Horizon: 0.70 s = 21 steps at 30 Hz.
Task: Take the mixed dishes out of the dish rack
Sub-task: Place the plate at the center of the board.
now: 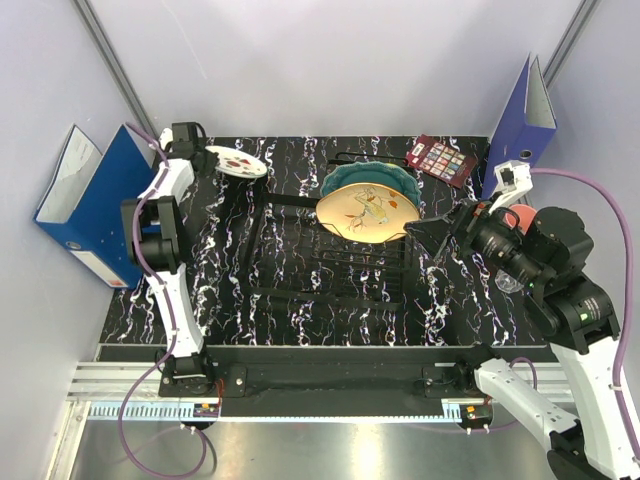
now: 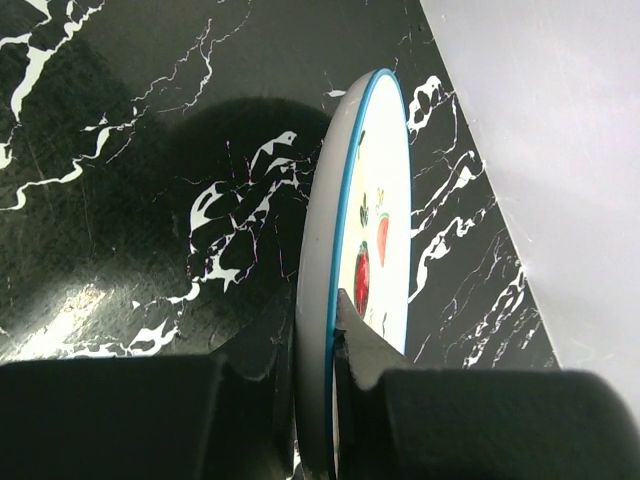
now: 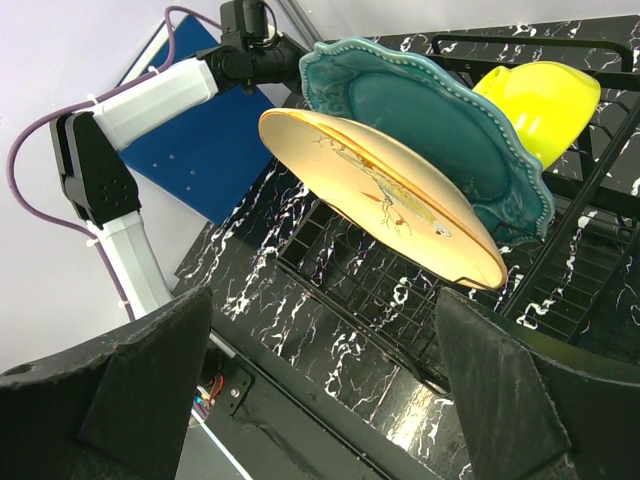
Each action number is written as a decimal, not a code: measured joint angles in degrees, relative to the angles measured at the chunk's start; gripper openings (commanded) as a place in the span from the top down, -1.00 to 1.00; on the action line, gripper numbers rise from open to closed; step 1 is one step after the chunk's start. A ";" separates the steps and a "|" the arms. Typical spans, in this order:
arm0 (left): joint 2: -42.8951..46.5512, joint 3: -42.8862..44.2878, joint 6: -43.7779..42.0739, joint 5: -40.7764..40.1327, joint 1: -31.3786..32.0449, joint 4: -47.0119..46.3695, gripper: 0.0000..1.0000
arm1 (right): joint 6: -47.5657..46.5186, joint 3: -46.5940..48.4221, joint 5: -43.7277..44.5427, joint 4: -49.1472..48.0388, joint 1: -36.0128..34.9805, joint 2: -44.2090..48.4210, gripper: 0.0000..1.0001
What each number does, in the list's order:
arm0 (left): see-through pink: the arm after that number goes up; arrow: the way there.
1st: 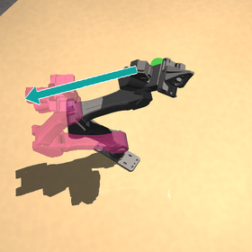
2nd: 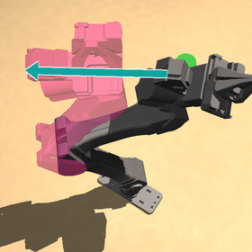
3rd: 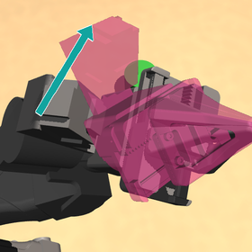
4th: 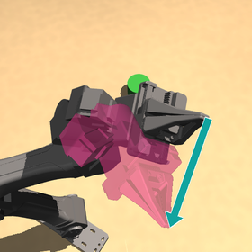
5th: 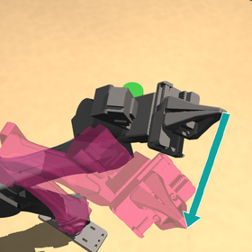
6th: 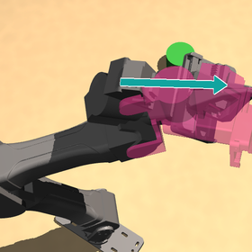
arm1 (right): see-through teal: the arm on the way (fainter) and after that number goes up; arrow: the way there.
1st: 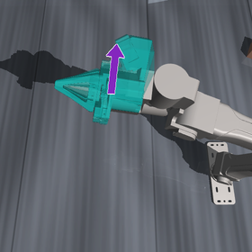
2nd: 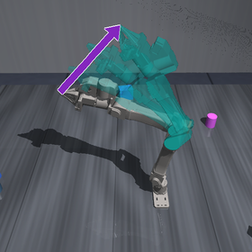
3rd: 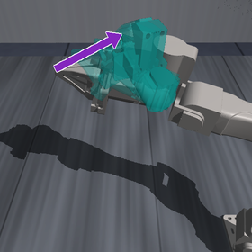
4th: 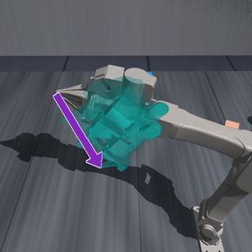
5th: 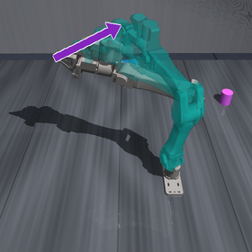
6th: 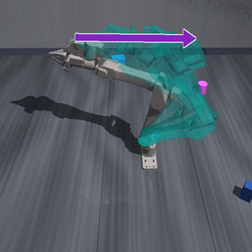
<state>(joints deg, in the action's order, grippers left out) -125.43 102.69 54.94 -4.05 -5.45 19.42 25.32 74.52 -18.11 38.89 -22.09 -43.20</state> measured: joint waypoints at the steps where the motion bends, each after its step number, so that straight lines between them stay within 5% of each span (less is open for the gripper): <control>1: -0.09 -0.15 0.24 0.50 -0.22 -0.24 0.83 | -0.02 -0.09 0.13 -0.02 0.00 -0.04 -0.99; 11: -0.35 -4.15 0.37 2.91 -1.27 -0.98 0.18 | 0.07 -0.98 0.63 -0.04 0.00 -0.46 -0.99; 21: -1.38 -7.50 -1.36 4.02 -1.77 2.49 -0.17 | 0.31 -1.46 0.63 -0.07 0.00 -0.46 -1.00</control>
<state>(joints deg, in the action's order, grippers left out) -126.80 95.20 53.58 -0.03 -7.22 21.91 25.63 73.06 -17.47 38.83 -22.09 -43.66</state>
